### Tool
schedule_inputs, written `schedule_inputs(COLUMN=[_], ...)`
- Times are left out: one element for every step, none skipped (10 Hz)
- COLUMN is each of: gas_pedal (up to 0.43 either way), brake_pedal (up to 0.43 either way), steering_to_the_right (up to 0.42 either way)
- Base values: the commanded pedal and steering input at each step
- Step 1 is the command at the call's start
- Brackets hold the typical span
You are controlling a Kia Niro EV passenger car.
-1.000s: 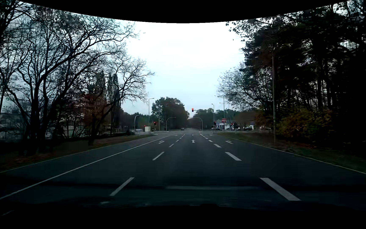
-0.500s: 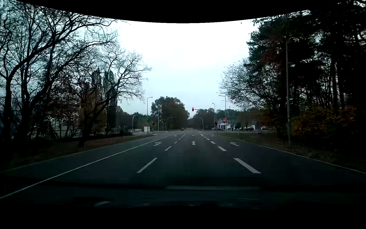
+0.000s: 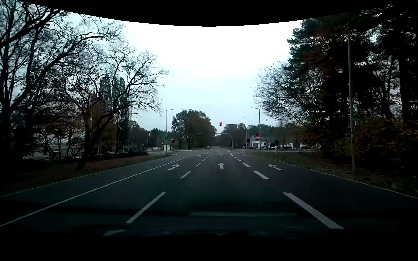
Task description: Follow the waypoints while adhering to traffic rules and regulations
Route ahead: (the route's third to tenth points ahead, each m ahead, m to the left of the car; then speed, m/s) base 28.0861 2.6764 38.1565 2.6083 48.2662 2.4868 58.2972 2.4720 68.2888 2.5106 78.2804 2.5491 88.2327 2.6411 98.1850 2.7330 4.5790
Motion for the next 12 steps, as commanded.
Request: schedule_inputs(gas_pedal=[0.059,0.047,0.047,0.047,0.047,0.047,0.047,0.047,0.047,0.047,0.047,0.047], brake_pedal=[0.000,0.000,0.000,0.000,0.000,0.000,0.000,0.000,0.000,0.000,0.000,0.000], steering_to_the_right=[-0.002,-0.002,-0.002,-0.002,-0.002,-0.003,-0.002,-0.002,-0.002,-0.002,-0.003,-0.002])
